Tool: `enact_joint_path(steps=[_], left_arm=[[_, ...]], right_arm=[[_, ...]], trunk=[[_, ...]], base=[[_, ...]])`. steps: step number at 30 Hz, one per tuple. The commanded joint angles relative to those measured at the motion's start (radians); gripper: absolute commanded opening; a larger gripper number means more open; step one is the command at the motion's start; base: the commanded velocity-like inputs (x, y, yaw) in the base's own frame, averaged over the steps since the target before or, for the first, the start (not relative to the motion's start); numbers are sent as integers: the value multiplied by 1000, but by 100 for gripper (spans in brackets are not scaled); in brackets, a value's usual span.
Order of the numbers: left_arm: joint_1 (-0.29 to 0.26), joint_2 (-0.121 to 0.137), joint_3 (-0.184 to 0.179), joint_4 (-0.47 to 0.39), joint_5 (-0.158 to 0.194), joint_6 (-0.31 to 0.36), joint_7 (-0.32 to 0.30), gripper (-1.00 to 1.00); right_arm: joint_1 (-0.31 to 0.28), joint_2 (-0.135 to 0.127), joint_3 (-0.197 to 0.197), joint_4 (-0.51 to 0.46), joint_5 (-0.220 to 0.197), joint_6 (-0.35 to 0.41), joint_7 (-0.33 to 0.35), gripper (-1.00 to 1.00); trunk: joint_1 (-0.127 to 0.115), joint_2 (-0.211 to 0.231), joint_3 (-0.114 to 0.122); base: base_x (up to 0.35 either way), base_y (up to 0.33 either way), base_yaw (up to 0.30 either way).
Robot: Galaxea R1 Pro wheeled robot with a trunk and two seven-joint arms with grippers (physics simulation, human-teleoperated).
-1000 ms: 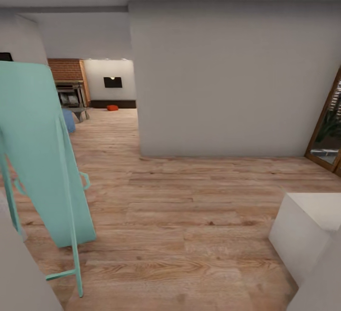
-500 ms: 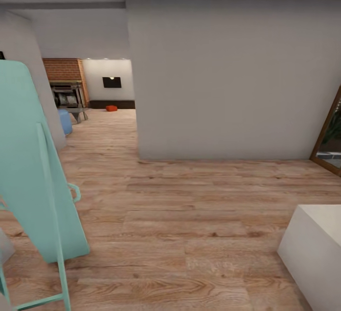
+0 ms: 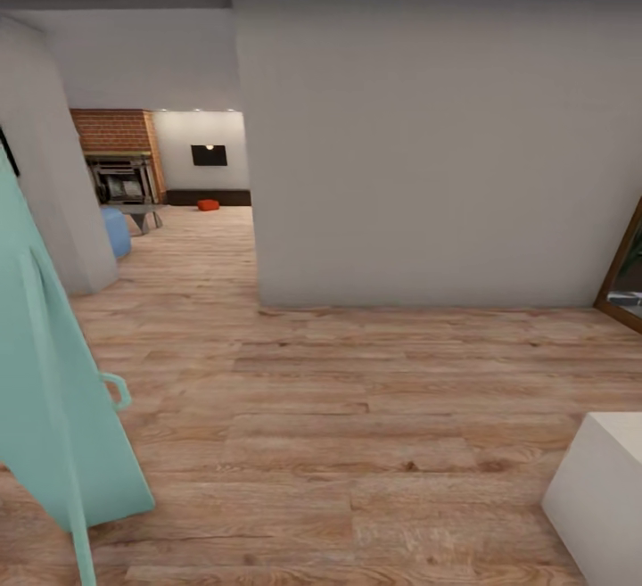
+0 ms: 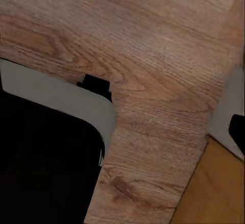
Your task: Move the two storage containers from the living room to the garage. In the garage, place one container on the floor and stack the other container on top of it (either order is fine).
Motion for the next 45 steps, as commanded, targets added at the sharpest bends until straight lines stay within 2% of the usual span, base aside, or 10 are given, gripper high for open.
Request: enact_joint_path(steps=[1,2,5,9,14,18,36,45], left_arm=[[0,1,1,-1,5,-2,1,100],[0,1,1,-1,5,-2,1,100],[0,3,1,-2,7,-2,1,100],[0,3,1,-9,25,-2,1,100],[0,4,1,-76,39,-1,2,100],[0,5,0,-94,41,11,2,100],[0,9,1,-82,43,38,-11,100],[1,9,1,-83,40,116,-11,100]], right_arm=[[-1,2,9,4,14,-5,0,100],[-1,4,9,4,34,-3,0,100],[-1,5,8,4,58,-3,1,100],[-1,2,7,5,67,-5,0,100],[-1,0,6,5,69,-8,-1,100],[-1,0,6,5,70,-9,-1,100],[-1,6,4,5,67,-4,-4,100],[-1,12,4,5,64,6,-3,100]], trunk=[[1,0,-1],[1,0,-1],[1,0,-1],[1,0,-1],[1,0,-1],[1,0,-1],[1,0,-1],[1,0,-1]], base=[[327,0,0],[327,0,0],[327,0,0],[327,0,0],[327,0,0],[327,0,0],[327,0,0],[327,0,0]])
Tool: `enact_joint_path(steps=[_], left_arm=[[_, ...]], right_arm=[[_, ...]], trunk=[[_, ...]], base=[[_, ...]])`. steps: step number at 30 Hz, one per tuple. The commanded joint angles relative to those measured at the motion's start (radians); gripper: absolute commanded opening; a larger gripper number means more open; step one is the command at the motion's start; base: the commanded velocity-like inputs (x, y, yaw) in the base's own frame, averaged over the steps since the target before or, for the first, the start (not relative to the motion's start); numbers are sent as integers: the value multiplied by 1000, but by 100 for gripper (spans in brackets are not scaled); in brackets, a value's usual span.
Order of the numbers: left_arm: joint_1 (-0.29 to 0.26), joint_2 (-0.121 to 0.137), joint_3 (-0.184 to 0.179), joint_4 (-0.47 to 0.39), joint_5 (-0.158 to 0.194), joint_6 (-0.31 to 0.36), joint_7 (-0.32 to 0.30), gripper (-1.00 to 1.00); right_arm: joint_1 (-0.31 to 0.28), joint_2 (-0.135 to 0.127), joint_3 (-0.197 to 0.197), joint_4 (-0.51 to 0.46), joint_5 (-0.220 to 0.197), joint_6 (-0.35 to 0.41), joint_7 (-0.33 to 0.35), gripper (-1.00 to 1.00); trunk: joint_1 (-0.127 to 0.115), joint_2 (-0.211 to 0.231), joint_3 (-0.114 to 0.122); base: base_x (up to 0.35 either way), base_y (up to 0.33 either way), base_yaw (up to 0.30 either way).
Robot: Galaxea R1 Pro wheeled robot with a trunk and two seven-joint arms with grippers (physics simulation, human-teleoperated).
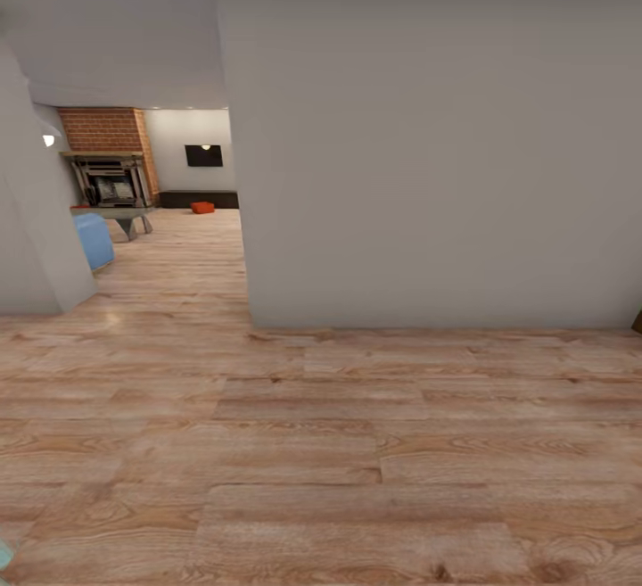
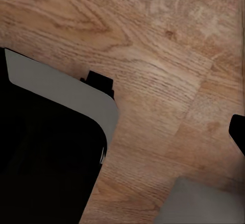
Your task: Move the two storage containers from the living room to the garage. In the garage, place one container on the floor and stack the other container on top of it (either order is fine).
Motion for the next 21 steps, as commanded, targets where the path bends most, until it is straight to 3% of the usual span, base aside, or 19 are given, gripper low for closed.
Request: enact_joint_path(steps=[1,9,21], left_arm=[[0,0,1,-2,6,9,0,100],[0,0,1,-3,6,11,0,100],[0,10,1,-15,8,16,0,100]], right_arm=[[-1,1,7,3,-6,-6,-1,100],[-1,1,4,3,-7,-11,-1,100],[-1,-3,-2,3,-11,-17,-1,100]], trunk=[[1,0,-1],[1,0,-1],[1,0,-1]], base=[[326,0,0],[326,7,25],[326,96,253]])
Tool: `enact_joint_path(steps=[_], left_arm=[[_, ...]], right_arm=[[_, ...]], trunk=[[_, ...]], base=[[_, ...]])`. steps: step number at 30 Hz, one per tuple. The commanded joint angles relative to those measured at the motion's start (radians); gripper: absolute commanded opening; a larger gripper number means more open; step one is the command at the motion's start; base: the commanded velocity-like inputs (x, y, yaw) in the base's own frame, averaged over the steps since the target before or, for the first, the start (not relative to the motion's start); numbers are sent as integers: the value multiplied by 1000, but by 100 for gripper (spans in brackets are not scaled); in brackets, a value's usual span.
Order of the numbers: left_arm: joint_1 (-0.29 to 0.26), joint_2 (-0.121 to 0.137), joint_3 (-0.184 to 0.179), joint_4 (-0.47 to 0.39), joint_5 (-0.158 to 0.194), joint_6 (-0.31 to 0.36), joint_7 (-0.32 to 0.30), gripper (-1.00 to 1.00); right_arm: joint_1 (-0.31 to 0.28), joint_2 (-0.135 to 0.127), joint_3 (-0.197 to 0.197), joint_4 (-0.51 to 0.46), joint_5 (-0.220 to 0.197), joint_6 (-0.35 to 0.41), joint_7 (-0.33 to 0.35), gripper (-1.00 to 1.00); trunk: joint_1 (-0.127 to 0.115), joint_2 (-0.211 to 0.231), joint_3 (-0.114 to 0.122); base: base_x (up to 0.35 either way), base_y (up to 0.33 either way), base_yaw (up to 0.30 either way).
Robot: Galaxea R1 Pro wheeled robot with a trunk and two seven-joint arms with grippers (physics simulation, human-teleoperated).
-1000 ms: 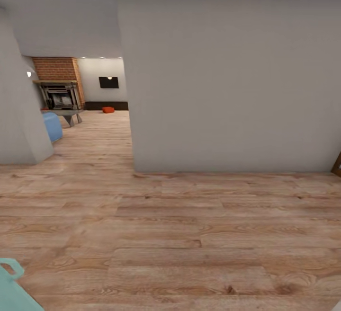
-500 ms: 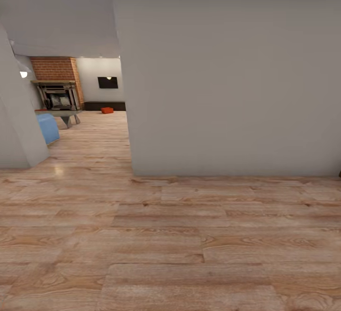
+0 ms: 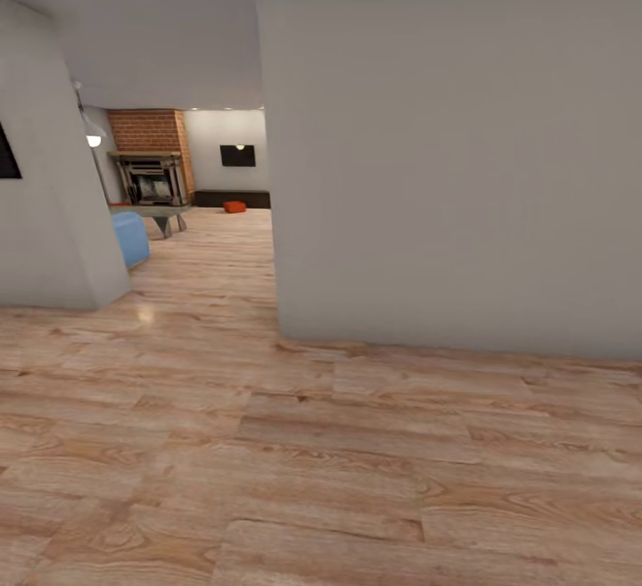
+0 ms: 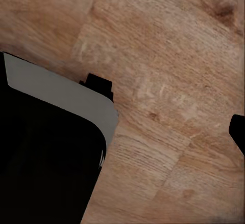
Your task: Move the two storage containers from the living room to the garage. In the garage, place one container on the floor and stack the other container on top of it (either order is fine).
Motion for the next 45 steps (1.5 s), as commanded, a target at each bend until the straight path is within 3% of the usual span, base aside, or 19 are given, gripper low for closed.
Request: enact_joint_path(steps=[1,10,45], left_arm=[[0,0,1,-3,6,7,0,100],[0,-3,0,-3,3,-6,-1,100],[0,-1,0,5,5,7,0,100]], right_arm=[[-1,1,8,3,-6,-6,-2,100],[-1,-2,8,3,-6,-8,-2,100],[-1,-5,9,2,-4,0,-4,100]], trunk=[[1,0,-1],[1,0,-1],[1,0,-1]], base=[[327,122,274],[326,102,151],[326,6,2]])
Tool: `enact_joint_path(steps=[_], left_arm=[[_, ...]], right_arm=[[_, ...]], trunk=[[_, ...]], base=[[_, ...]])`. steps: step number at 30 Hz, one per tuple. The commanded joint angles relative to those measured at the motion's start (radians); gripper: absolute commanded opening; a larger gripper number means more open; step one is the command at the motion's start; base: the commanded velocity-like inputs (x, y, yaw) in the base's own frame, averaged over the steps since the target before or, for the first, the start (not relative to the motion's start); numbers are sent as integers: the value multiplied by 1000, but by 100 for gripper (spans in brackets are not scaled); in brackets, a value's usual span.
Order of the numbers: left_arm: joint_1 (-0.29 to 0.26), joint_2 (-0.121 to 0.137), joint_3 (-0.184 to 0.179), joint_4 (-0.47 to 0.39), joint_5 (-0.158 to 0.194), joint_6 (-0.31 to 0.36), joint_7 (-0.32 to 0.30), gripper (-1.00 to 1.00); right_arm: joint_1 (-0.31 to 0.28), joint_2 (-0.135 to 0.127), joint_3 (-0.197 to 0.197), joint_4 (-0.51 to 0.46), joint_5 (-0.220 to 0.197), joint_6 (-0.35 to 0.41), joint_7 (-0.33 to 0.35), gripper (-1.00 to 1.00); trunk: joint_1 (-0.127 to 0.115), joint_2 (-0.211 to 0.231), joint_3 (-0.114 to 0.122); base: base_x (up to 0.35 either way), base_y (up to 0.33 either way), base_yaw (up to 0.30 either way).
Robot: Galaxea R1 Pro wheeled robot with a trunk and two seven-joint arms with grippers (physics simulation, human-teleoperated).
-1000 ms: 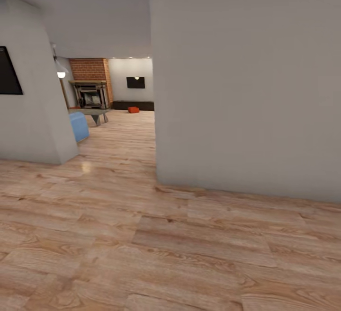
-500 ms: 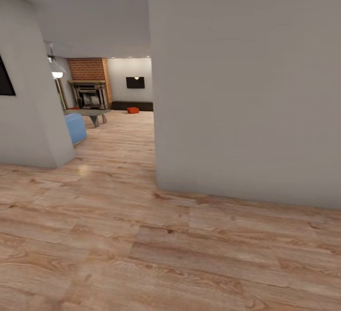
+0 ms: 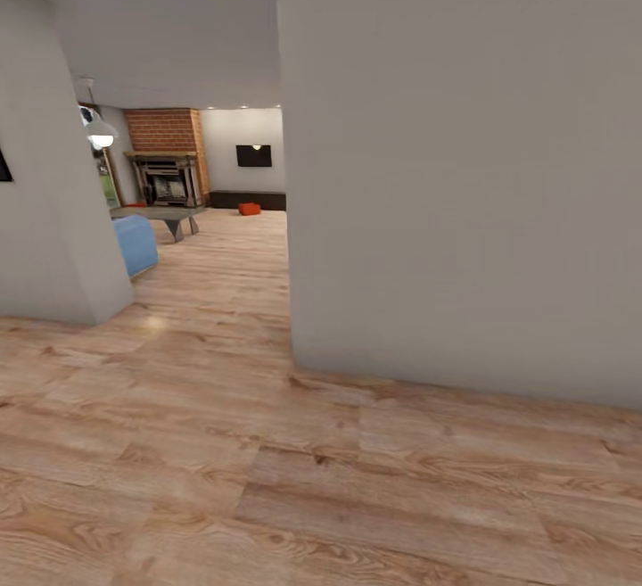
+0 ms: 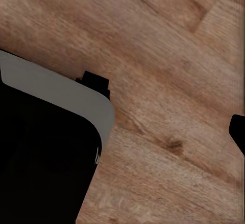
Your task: Move the two storage containers from the living room to the garage. In the garage, place one container on the floor and stack the other container on top of it (either order is fine).
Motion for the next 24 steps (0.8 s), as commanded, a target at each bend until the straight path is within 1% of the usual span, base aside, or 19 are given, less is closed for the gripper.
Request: enact_joint_path(steps=[1,6,11,24], left_arm=[[0,0,1,-2,6,6,0,100],[0,0,1,-1,6,7,0,100],[0,0,1,0,7,6,-1,100],[0,0,1,0,6,5,-1,100]], right_arm=[[-1,0,7,3,-7,-8,-1,100],[-1,-1,5,3,-12,-13,0,100],[-1,-1,4,3,-20,-14,0,100],[-1,-1,4,3,-21,-14,0,100]], trunk=[[1,0,-1],[1,0,-1],[1,0,-1],[1,0,-1]], base=[[326,0,32],[326,0,177],[326,0,270],[326,0,281]])
